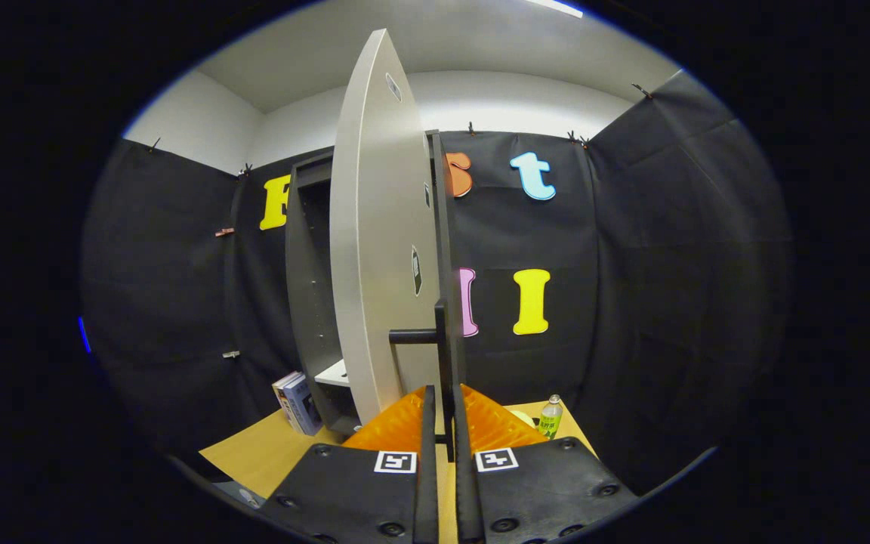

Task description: Open the shoe cabinet door, grab the shoes and put them into the shoe cabinet, then close the shoe cabinet door.

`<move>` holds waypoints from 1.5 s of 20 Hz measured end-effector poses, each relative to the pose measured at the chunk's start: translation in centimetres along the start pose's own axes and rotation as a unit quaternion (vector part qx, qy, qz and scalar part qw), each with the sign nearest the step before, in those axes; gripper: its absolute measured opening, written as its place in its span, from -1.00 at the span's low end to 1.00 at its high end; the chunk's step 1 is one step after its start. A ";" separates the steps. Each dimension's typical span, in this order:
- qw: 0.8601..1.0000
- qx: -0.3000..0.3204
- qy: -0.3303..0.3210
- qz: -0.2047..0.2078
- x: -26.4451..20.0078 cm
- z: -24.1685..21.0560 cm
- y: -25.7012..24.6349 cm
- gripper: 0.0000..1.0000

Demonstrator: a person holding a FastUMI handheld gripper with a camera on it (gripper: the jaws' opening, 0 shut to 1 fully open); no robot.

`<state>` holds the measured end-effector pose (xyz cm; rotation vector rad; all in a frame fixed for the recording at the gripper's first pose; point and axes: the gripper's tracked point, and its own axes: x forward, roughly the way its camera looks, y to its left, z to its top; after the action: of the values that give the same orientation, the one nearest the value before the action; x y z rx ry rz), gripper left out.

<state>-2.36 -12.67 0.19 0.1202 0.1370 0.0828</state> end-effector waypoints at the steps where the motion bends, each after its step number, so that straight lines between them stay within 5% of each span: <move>1: 1.000 -0.004 -0.001 -0.002 -0.4 0.1 -0.3 -0.73; 4: 1.000 -0.017 0.003 -0.010 -1.7 0.5 0.1 -0.73; 6: 1.000 -0.025 0.016 -0.008 -3.0 -0.2 0.8 -0.47; 10: 0.996 -0.014 0.083 -0.005 -6.5 -3.8 3.5 0.41; 15: 0.984 0.014 0.176 0.001 -6.7 -13.1 10.0 0.99; 30: 0.928 0.034 0.370 -0.034 2.8 -43.8 16.2 0.98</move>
<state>-6.98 8.58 -41.25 0.1498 0.9015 0.0512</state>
